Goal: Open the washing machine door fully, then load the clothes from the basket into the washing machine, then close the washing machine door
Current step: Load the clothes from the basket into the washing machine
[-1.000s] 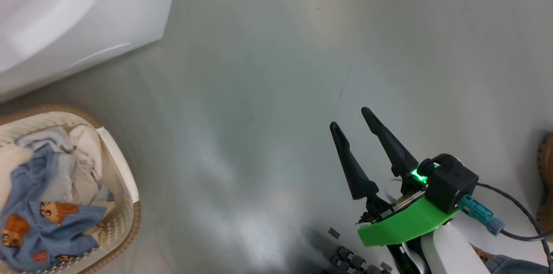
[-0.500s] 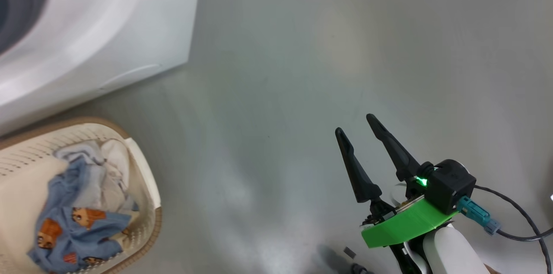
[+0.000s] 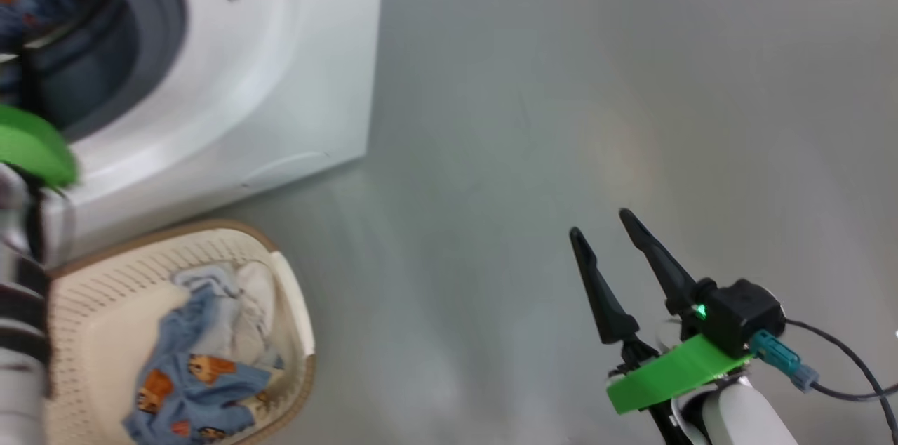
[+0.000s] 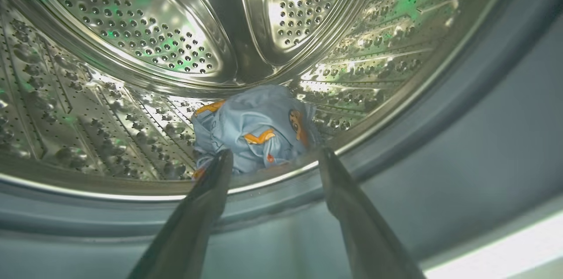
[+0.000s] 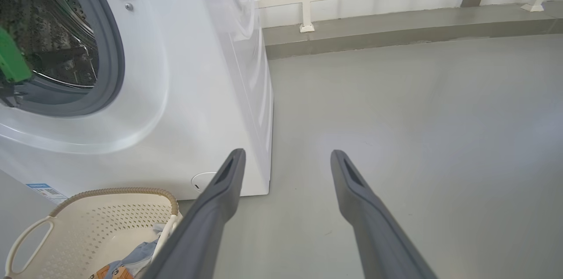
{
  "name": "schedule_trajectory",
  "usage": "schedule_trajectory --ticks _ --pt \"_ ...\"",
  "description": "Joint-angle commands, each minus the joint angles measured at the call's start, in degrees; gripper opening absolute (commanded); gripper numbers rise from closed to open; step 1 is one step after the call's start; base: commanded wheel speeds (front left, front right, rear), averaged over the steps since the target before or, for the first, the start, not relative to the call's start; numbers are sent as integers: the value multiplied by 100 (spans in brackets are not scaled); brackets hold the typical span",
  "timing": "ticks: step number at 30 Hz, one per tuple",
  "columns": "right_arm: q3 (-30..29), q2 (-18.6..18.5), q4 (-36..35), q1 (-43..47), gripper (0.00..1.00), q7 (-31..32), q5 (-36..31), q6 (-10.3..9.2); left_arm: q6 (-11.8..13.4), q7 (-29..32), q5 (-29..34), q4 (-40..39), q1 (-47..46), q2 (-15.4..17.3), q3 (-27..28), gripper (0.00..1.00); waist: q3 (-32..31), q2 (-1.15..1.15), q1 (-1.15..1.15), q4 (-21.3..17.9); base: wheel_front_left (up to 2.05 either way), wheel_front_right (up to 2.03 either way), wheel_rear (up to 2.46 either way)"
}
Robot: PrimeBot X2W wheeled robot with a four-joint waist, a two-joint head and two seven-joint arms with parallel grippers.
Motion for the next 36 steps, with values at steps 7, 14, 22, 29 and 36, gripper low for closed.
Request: schedule_trajectory --ticks 7,14,22,29,36 --pt "-212 -28 57 300 100 -27 -357 9 -48 -30 11 -681 985 -320 -94 100 -998 0 0 756 0 0 0" --pt "-411 -28 145 447 100 -27 -546 9 -50 -30 -72 -1077 1780 -656 -100 100 -1500 0 0 1050 0 0 0" --pt "-542 -28 201 694 100 -27 -643 9 -82 -30 -188 -1791 2873 -887 -3 100 -1977 0 0 1343 0 0 0" --pt "-625 -28 222 837 100 -27 -693 9 -136 -30 -224 -2481 3744 -949 50 100 -2210 0 0 1551 0 0 0" --pt "-677 -28 232 938 100 -27 -717 9 -181 -30 -308 -3116 4478 -1067 21 100 -2398 0 0 1718 0 0 0"
